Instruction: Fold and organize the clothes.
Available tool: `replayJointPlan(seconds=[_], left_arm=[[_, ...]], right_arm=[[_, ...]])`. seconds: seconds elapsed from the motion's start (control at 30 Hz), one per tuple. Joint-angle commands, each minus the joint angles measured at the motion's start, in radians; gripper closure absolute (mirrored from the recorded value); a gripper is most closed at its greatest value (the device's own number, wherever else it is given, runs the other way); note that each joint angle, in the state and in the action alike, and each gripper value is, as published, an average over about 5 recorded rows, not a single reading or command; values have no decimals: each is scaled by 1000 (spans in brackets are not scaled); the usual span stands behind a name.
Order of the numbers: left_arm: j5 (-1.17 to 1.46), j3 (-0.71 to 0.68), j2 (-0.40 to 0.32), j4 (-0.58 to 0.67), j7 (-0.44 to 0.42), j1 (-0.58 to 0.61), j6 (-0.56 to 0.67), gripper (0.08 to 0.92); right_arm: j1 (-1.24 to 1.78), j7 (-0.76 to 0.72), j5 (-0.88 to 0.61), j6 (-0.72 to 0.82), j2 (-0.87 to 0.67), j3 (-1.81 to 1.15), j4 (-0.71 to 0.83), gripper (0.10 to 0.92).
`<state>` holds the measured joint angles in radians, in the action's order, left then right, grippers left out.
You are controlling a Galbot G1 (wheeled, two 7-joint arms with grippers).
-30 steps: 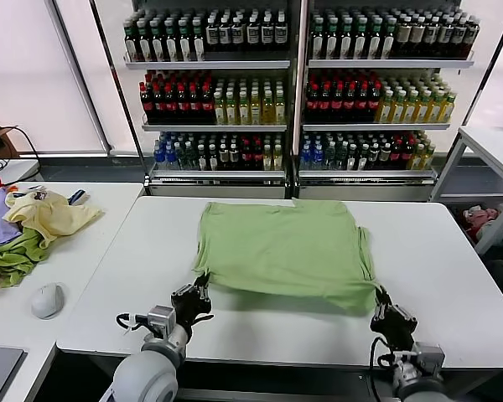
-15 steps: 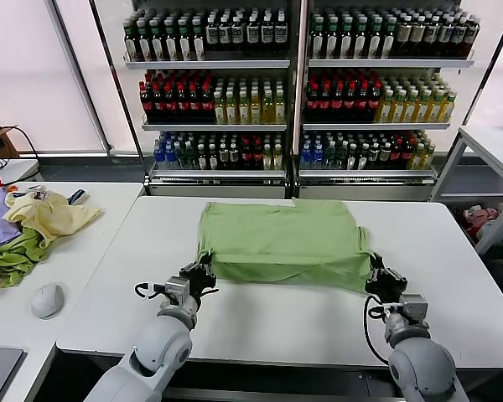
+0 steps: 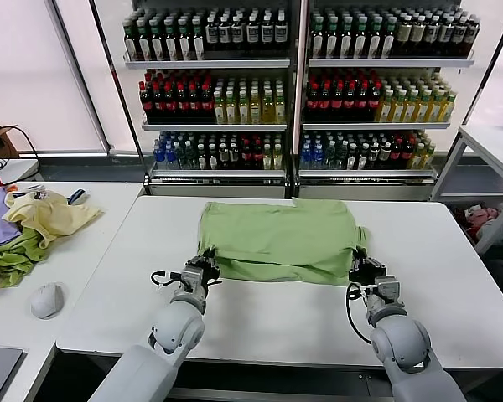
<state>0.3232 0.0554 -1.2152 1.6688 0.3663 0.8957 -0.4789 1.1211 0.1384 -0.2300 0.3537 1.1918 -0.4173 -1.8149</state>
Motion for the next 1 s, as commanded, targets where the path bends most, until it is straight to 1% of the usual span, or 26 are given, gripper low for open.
replayJointPlan(seconds=[0.03,0.17,0.27,0.43,0.5,0.57,0.67,0.73,0.8,1.0], left_arm=[[-22,10,-1,12,1,18,2,621],[-14,41,21,75,11,84,7,509],[9,54,32,80,17,109,5,422],[53,52,29,16,19,76,-10,276],[69,47,21,-20,21,52,-17,229],[84,42,12,-49,22,31,-23,194],[97,34,2,-70,22,15,-24,222],[97,29,-3,-76,22,12,-22,280],[96,26,-7,-82,22,11,-21,323],[102,24,-9,-91,21,13,-26,505]], right_arm=[[85,-2,12,-41,0,-66,-57,609],[138,14,-17,-4,2,-121,-84,496],[136,33,-47,17,7,-131,-65,410],[89,52,-89,91,14,-103,-3,265],[71,55,-101,117,15,-84,28,226],[57,56,-111,136,14,-66,56,210],[40,54,-124,148,12,-45,88,212],[34,51,-130,150,13,-34,98,243],[32,47,-134,152,14,-28,100,292],[48,34,-133,149,13,-21,86,456]])
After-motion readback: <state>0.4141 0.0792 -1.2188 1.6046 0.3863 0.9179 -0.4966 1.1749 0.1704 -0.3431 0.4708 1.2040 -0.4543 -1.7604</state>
